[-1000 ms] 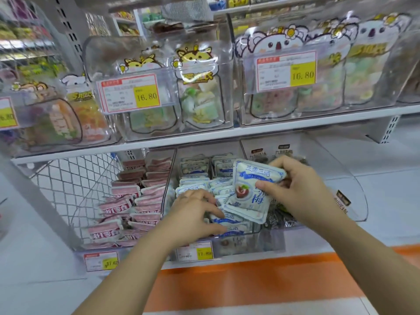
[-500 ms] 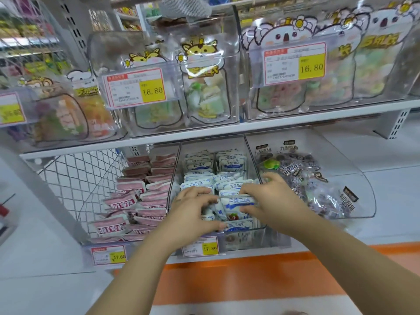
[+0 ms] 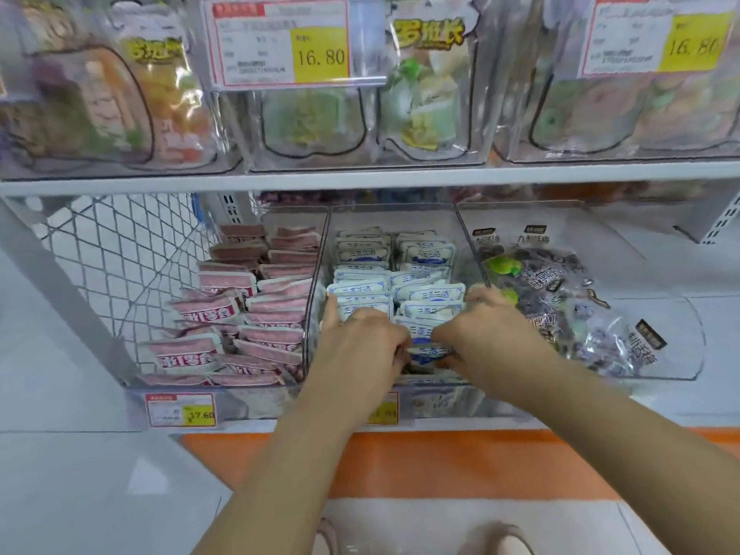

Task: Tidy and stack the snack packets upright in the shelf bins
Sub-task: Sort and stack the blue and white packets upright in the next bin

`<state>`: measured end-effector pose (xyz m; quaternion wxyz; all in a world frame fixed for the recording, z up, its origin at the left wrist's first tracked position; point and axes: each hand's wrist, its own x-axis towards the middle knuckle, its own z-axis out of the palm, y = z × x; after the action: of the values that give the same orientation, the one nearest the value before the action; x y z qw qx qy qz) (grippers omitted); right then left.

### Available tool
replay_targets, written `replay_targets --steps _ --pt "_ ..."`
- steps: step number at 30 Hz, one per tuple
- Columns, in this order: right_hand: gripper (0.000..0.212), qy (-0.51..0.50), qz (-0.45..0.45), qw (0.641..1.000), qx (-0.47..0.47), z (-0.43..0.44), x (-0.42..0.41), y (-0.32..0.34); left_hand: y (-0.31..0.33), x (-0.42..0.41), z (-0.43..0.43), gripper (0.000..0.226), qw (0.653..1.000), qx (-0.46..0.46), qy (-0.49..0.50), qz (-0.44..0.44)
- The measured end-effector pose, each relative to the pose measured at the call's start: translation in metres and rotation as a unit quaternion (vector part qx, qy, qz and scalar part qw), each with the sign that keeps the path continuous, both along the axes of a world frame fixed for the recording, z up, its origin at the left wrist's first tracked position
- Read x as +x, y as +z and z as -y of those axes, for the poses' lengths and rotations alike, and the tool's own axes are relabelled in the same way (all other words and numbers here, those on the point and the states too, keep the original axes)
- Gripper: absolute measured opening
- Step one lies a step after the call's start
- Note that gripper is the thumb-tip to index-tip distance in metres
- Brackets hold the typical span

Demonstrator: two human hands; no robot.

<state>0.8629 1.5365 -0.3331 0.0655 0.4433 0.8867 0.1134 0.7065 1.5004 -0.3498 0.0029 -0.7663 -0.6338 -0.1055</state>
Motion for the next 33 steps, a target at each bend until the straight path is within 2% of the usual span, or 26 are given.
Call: replay_targets --steps 5,11,15,22,25,28,31,33 --pt "0.031 -0.017 -0.036 0.999 0.01 0.001 0.005 0.002 -0.004 -0.003 -0.011 0.019 1.0 -0.017 -0.019 0.014" --pt "0.022 0.0 -0.04 0.999 0.014 -0.002 -0.002 0.006 -0.008 -0.004 -0.012 0.019 0.997 -0.013 -0.04 0.061" --pt "0.024 -0.002 -0.043 0.999 0.008 0.004 -0.001 0.008 -0.001 -0.014 0.001 0.019 0.988 0.067 -0.054 0.125" --pt "0.027 0.003 -0.164 0.986 0.016 0.014 0.01 -0.001 -0.006 -0.006 0.014 0.02 0.998 0.038 -0.051 -0.03" --pt "0.027 0.007 -0.173 0.985 0.006 0.01 0.009 -0.004 -0.01 -0.001 0.01 0.021 0.996 0.044 -0.042 -0.071" --pt "0.018 0.02 -0.173 0.984 0.026 0.003 0.011 -0.01 -0.014 0.001 0.005 0.021 0.996 0.037 -0.065 -0.05" --pt "0.015 0.029 -0.2 0.977 0.062 -0.008 0.019 -0.014 -0.016 0.003 0.004 0.008 0.986 0.133 -0.103 -0.017" --pt "0.01 0.041 -0.21 0.974 0.075 -0.01 0.021 -0.011 -0.024 0.005 0.001 0.011 0.98 0.178 -0.087 0.034"
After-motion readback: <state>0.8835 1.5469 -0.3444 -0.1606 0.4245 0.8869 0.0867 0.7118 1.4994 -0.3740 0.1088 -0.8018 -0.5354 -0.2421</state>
